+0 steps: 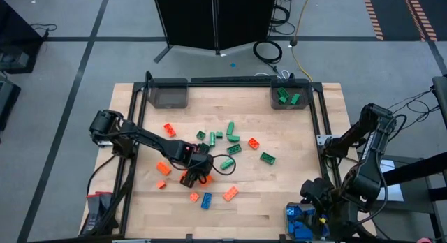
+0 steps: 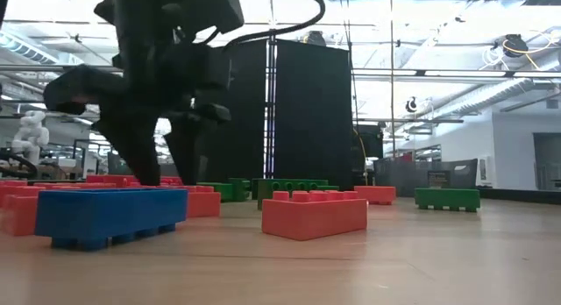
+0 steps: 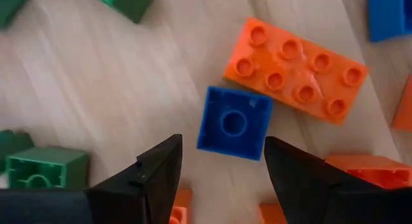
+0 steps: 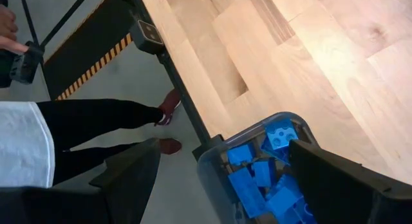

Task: Sort blocks
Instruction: Put the blue game piece into the bottom black bin

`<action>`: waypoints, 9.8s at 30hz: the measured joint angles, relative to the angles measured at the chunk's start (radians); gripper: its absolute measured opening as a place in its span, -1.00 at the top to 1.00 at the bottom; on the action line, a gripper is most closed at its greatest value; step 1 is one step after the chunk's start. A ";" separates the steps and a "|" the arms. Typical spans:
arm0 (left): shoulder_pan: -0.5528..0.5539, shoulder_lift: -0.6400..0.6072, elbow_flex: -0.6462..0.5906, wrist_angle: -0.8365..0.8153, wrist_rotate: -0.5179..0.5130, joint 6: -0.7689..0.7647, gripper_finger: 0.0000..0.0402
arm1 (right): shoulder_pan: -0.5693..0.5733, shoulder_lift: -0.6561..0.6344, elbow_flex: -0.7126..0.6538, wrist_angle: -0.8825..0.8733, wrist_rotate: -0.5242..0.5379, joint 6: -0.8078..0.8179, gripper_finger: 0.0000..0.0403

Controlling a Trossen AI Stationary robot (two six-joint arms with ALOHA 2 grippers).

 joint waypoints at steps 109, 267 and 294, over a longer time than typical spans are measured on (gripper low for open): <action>0.155 -0.470 0.131 0.881 0.067 -0.823 0.34 | -0.684 0.216 0.453 0.711 0.491 -2.267 0.42; -0.413 0.341 0.537 -0.317 -0.350 -1.767 -0.25 | 0.103 0.451 0.282 -0.432 -0.253 0.019 -0.10; -0.408 0.414 0.539 -0.277 -0.229 -1.619 0.36 | 0.103 0.451 0.282 -0.435 -0.251 0.023 -0.10</action>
